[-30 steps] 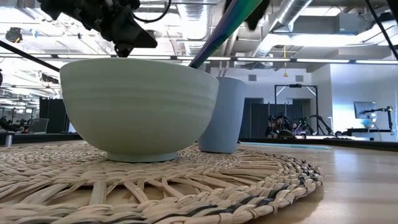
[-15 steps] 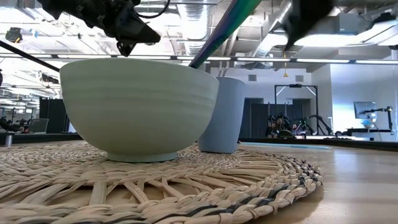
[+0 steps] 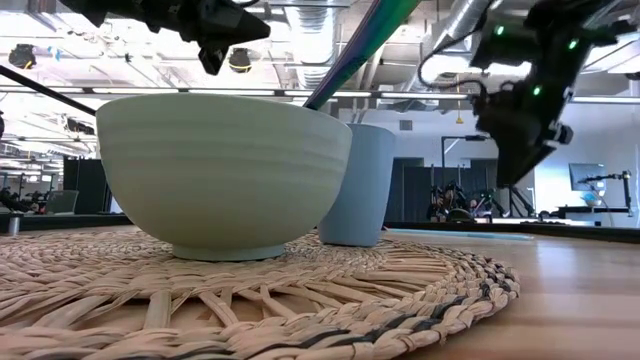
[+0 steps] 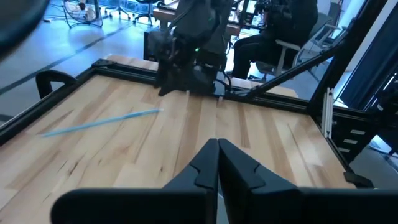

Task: Pick & Place Utensil
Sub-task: Put the blue straw into the blue cup on the woven placemat

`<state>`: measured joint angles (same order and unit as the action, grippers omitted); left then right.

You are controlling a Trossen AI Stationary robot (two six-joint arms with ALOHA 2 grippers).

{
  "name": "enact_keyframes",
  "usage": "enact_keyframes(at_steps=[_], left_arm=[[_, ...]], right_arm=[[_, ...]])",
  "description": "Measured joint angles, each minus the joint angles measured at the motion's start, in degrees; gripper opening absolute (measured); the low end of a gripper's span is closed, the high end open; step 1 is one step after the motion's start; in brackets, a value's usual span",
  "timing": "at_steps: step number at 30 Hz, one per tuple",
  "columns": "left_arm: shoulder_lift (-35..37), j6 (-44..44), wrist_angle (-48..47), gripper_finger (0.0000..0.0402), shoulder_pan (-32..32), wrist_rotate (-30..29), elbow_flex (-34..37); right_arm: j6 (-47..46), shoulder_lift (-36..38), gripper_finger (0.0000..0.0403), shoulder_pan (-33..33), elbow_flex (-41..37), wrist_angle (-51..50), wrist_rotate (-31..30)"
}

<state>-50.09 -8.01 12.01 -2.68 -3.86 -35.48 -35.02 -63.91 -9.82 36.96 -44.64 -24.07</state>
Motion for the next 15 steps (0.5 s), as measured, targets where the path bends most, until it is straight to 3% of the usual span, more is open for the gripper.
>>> enact_keyframes(at_steps=[15], left_arm=[[0.0,0.0,0.0,0.0012,0.0,0.0,0.0]], right_arm=[[3.3,-13.6,0.0118,-7.0,-1.1,8.4,2.7]])
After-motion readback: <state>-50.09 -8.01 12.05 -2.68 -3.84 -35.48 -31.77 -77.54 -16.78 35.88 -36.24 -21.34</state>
